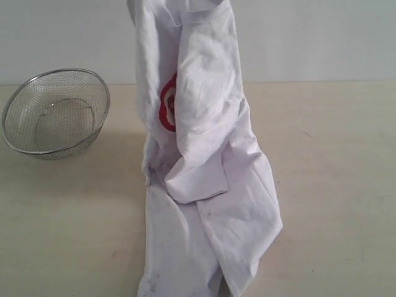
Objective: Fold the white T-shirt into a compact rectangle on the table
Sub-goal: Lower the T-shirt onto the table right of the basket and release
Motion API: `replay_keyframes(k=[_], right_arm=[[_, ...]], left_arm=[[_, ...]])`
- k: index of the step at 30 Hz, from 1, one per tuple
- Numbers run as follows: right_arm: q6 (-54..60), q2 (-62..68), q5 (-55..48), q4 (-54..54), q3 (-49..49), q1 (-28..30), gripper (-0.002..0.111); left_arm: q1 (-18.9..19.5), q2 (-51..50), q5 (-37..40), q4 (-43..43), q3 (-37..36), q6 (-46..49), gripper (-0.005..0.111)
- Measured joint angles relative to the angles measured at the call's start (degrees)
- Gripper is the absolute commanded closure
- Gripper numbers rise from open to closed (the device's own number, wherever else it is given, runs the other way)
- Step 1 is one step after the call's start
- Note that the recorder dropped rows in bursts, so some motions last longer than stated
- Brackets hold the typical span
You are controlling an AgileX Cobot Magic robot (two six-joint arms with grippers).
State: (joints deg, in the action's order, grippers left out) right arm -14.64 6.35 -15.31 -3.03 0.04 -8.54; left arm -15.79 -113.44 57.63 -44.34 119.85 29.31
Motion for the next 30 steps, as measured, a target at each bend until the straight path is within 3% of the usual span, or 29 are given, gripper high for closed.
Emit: replay_keyframes(k=[1, 4, 12, 19, 24, 30], right_arm=[[0.00, 0.00, 0.00, 0.00, 0.00, 0.00, 0.108], [0.00, 0.00, 0.00, 0.00, 0.00, 0.00, 0.108], [0.00, 0.00, 0.00, 0.00, 0.00, 0.00, 0.108], [0.00, 0.00, 0.00, 0.00, 0.00, 0.00, 0.108], [0.00, 0.00, 0.00, 0.00, 0.00, 0.00, 0.108], [0.00, 0.00, 0.00, 0.00, 0.00, 0.00, 0.108]], left_arm=[[0.00, 0.00, -0.76, 3.29, 0.00, -1.29, -0.003], [0.08, 0.00, -0.95, 9.75, 0.00, -2.65, -0.003], [0.12, 0.00, -0.35, 8.25, 0.00, -2.68, -0.003], [2.09, 1.45, 7.46, 8.29, 0.00, -2.68, -0.003], [5.71, 3.62, 11.55, -0.09, -0.77, -2.68, -0.003], [7.65, 10.14, 11.90, -14.79, -10.40, 3.72, -0.003]])
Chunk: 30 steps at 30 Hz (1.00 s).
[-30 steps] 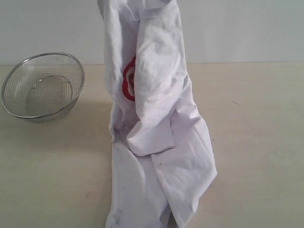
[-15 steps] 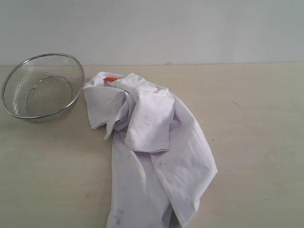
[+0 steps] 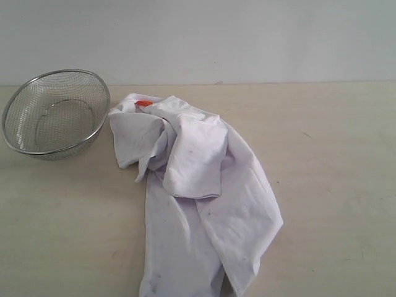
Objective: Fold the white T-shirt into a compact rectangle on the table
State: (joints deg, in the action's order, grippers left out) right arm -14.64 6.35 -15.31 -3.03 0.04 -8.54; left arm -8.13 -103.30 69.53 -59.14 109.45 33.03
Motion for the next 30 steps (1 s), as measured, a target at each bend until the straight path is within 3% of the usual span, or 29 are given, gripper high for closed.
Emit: replay_keyframes(k=[13, 23, 30], right_arm=[[0.00, 0.00, 0.00, 0.00, 0.00, 0.00, 0.108], [0.00, 0.00, 0.24, 0.00, 0.00, 0.00, 0.108], [-16.77, 0.00, 18.87, 15.13, 0.00, 0.00, 0.108]], left_arm=[[2.16, 19.33, -1.11, -8.11, -32.77, 11.91, -0.003], [2.16, 34.99, -2.58, -14.45, -49.76, 16.70, -0.003], [2.16, 44.25, -2.99, -14.68, -57.89, 17.02, -0.003]])
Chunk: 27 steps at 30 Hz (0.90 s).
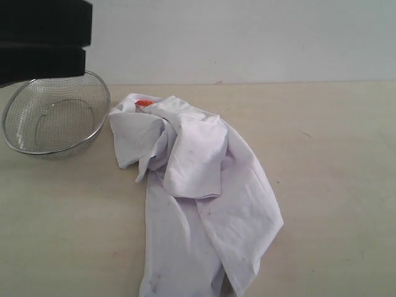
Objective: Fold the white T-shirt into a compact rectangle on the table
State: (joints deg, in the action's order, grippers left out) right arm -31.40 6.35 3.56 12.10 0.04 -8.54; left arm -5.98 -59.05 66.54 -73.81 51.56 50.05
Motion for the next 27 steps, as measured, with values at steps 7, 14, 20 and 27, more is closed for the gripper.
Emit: replay_keyframes(k=[7, 14, 20, 27], right_arm=[[-2.58, 10.31, -3.22, -13.09, -22.86, -7.90, 0.108], [16.29, 44.78, -27.39, -15.08, -50.99, -17.34, 0.108], [22.09, 60.94, -32.86, -18.32, -57.45, -17.61, 0.108], [28.23, 78.13, -31.41, -17.08, -63.50, -16.36, 0.102]], left_arm=[[0.00, 7.99, -6.73, -0.14, -7.18, 0.13, -0.003], [0.00, 8.19, -13.01, -1.25, -7.78, 0.13, -0.003], [0.00, 8.19, -16.15, -1.37, -7.78, 0.61, -0.003], [0.00, 8.19, -18.86, -0.70, -7.83, -0.77, -0.003]])
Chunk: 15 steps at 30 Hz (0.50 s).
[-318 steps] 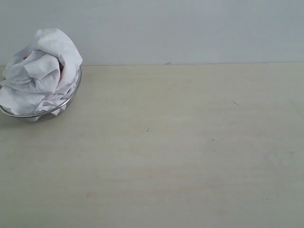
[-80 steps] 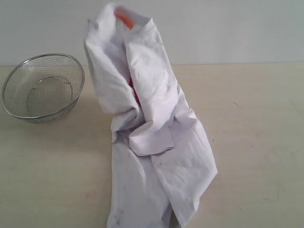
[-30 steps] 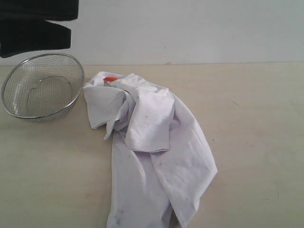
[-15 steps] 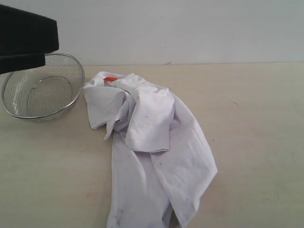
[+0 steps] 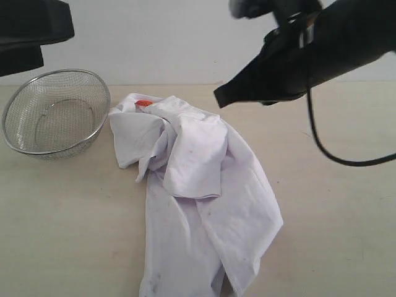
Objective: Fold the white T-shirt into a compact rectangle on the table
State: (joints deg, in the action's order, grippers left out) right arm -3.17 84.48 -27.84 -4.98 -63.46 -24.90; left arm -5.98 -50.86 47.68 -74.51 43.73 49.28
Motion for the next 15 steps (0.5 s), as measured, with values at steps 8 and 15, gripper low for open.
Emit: replay_keyframes(k=[8, 15], right_arm=[[6.22, 15.35, 7.81, 11.81, -5.32, 0.13, 0.045], [7.20, 22.86, 8.56, 19.60, -10.55, -0.58, 0.046]], left_arm=[[0.00, -0.58, -0.58, 7.54, -2.34, -2.76, -0.003], [0.00, -5.09, -1.70, 8.83, -9.36, -1.11, -0.003]])
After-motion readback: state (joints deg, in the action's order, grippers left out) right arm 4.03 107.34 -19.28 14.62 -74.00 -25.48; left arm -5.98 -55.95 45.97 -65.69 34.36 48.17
